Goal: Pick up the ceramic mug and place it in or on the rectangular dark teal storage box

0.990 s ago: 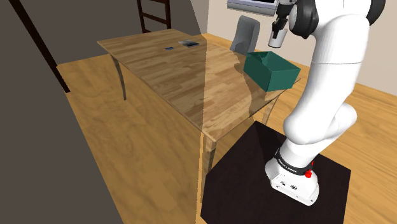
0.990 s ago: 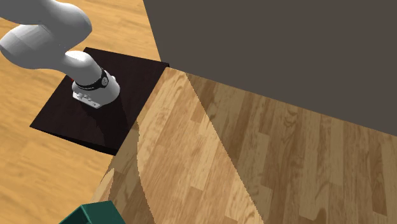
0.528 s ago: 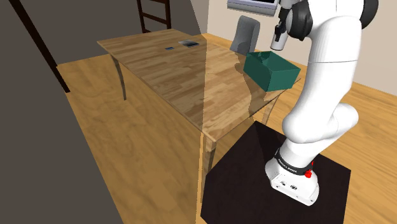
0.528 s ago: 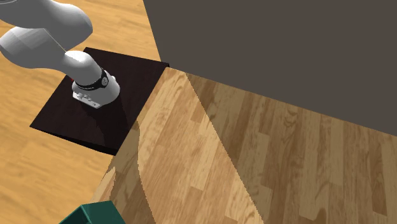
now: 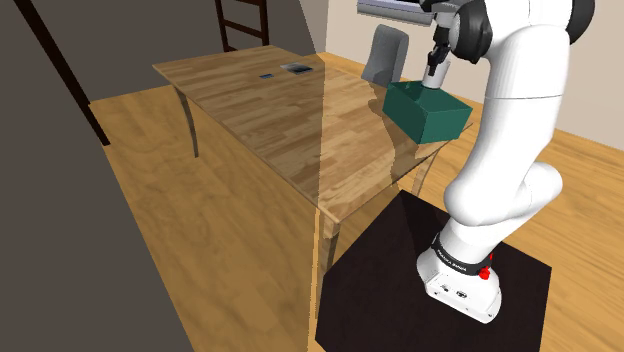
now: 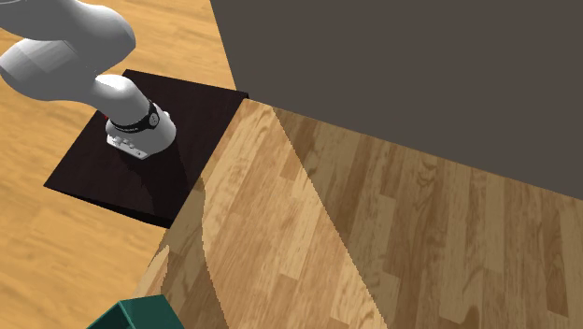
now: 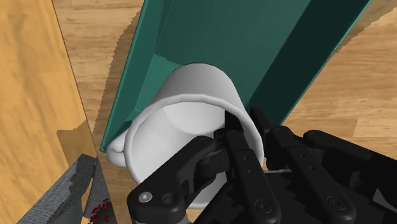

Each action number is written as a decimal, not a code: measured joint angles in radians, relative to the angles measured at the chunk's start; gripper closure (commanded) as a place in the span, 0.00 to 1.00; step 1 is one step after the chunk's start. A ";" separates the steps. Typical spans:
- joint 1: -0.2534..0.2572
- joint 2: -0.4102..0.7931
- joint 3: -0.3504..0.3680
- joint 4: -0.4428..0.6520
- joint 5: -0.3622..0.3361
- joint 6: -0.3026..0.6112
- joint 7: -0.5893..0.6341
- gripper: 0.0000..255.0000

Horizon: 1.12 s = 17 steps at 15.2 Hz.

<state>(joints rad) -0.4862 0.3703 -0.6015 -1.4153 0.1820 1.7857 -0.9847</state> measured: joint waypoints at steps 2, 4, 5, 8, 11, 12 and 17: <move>0.006 -0.008 0.000 -0.037 -0.003 0.029 -0.001 1.00; 0.011 -0.008 0.001 -0.067 -0.003 0.059 0.001 1.00; 0.011 -0.007 0.002 -0.074 -0.002 0.067 -0.001 1.00; 0.011 -0.007 0.002 -0.084 -0.002 0.077 -0.002 1.00; 0.011 -0.008 0.002 -0.085 -0.002 0.078 -0.002 1.00; 0.011 -0.008 0.002 -0.085 -0.002 0.078 -0.002 0.00; 0.011 -0.008 0.002 -0.085 -0.002 0.078 -0.002 0.00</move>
<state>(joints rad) -0.4751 0.3625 -0.6000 -1.5004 0.1804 1.8639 -0.9871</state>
